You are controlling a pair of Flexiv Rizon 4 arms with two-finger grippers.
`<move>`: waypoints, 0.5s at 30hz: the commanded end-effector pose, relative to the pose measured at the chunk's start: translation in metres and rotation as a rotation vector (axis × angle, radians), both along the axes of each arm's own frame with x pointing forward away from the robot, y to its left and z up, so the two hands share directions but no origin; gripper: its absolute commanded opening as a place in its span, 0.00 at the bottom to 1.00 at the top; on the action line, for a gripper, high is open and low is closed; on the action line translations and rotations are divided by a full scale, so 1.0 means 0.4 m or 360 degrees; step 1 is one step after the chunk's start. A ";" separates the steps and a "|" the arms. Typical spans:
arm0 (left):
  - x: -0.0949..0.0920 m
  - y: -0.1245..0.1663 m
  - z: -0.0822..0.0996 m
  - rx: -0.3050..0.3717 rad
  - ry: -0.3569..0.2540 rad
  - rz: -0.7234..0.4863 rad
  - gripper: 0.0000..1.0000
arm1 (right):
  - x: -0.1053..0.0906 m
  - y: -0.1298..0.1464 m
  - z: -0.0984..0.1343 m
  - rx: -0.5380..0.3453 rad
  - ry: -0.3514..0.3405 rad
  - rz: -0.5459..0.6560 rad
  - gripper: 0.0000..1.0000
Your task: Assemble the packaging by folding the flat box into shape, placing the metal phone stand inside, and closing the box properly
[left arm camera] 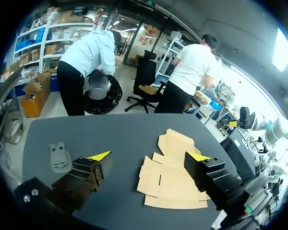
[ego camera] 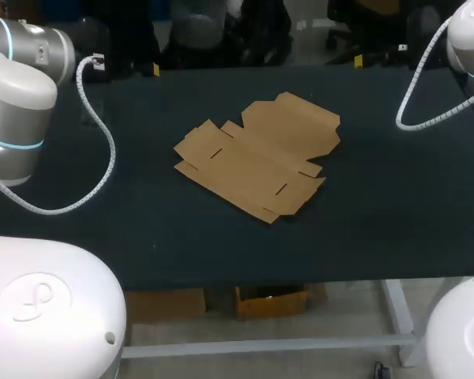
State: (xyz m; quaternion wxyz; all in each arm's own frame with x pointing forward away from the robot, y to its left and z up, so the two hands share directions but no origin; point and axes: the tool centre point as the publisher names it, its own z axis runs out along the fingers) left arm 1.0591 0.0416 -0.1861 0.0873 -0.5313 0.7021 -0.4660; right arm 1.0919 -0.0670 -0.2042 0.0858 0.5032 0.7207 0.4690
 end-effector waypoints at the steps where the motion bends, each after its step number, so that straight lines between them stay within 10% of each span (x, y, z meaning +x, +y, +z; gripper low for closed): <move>1: 0.002 0.001 0.005 0.0008 0.0015 -0.0003 1.00 | -0.001 -0.001 0.000 0.0002 -0.0002 0.0001 1.00; 15: 0.006 0.001 0.001 -0.0018 0.0081 0.0010 1.00 | -0.002 0.002 -0.016 -0.0014 0.0139 -0.0047 1.00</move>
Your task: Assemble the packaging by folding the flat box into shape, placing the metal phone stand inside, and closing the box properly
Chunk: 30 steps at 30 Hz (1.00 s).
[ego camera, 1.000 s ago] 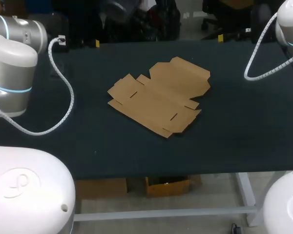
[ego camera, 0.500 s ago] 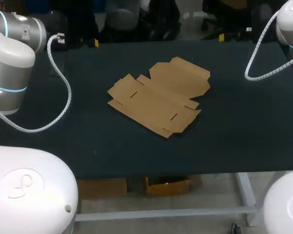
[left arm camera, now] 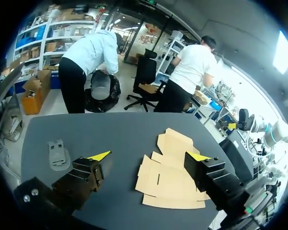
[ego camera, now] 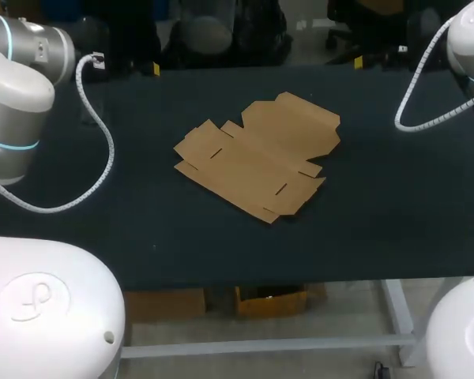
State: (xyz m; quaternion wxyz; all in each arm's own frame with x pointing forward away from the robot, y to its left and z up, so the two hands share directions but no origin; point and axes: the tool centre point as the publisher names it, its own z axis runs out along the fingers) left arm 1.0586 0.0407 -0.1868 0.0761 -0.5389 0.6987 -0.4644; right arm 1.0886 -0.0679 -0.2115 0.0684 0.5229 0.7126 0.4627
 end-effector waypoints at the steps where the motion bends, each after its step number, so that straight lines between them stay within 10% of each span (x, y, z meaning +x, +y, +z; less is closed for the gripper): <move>1: 0.008 0.004 0.001 0.0003 0.0053 -0.0002 1.00 | 0.004 0.005 0.000 -0.0045 0.0096 -0.0026 1.00; 30: -0.007 -0.040 -0.075 0.0061 0.0307 -0.0115 1.00 | -0.107 -0.001 -0.081 0.0294 0.0648 -0.0229 1.00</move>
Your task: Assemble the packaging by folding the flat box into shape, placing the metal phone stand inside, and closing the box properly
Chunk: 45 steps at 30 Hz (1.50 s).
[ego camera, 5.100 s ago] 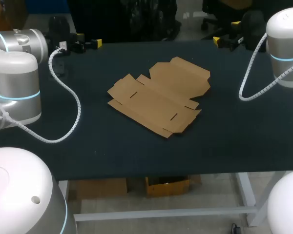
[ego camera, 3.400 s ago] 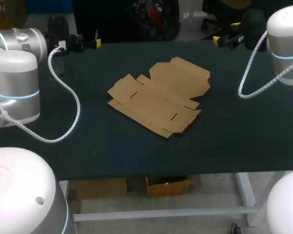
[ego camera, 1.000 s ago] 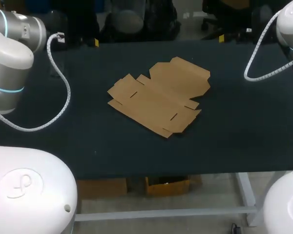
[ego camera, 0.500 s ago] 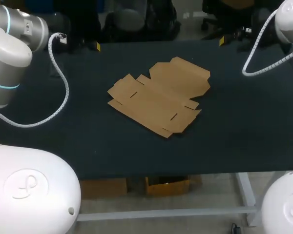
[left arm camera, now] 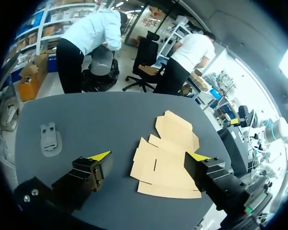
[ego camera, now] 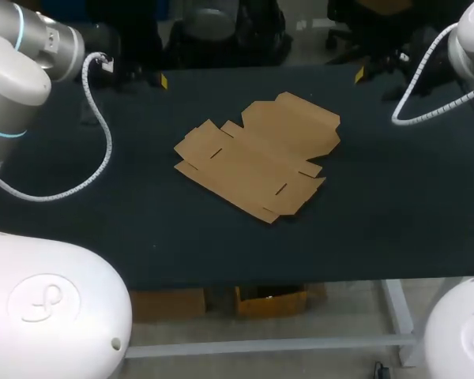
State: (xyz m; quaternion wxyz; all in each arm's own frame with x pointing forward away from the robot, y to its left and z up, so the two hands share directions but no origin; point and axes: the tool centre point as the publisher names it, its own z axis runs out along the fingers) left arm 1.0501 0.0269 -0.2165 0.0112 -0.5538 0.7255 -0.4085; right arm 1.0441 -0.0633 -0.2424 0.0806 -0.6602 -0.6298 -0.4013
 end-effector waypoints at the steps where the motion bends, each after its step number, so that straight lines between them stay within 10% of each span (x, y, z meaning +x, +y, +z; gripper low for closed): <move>1: 0.014 -0.008 -0.002 0.0014 0.0043 -0.0023 1.00 | 0.002 -0.011 -0.004 0.0043 0.0024 0.0006 1.00; 24: 0.012 -0.023 -0.015 -0.0004 0.0130 -0.0021 1.00 | -0.012 -0.002 -0.006 0.0070 0.0084 -0.0018 1.00; 45: 0.110 -0.070 -0.141 0.0052 0.0532 -0.0349 1.00 | -0.122 0.019 -0.084 0.0059 0.0318 -0.0037 1.00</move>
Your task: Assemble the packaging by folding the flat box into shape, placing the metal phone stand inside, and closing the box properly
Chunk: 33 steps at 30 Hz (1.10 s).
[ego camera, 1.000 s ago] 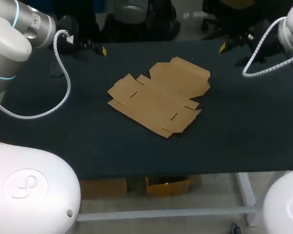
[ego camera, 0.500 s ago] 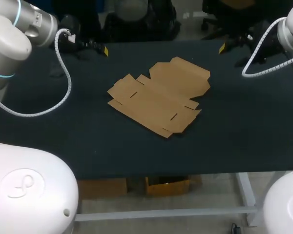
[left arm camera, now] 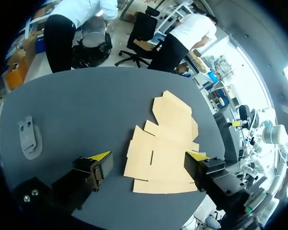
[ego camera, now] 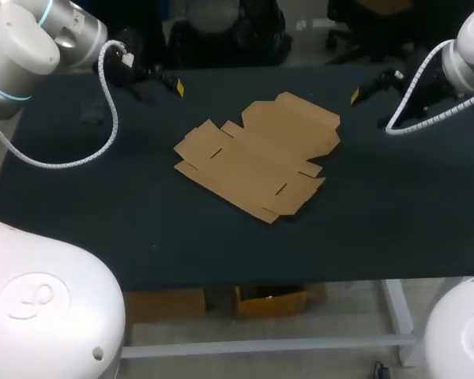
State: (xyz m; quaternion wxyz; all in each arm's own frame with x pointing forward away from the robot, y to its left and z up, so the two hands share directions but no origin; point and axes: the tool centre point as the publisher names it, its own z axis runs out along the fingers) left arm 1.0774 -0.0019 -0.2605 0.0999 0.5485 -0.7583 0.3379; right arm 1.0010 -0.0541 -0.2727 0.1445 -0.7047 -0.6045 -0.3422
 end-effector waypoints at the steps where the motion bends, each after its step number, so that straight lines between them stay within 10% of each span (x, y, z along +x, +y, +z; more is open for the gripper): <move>1: 0.044 0.002 -0.037 0.0037 0.0157 -0.0151 1.00 | -0.016 -0.003 -0.010 0.0023 0.0006 0.0008 1.00; 33: 0.033 -0.062 -0.222 -0.0003 0.0495 -0.0408 1.00 | -0.080 0.025 -0.067 0.0074 0.0139 0.0041 1.00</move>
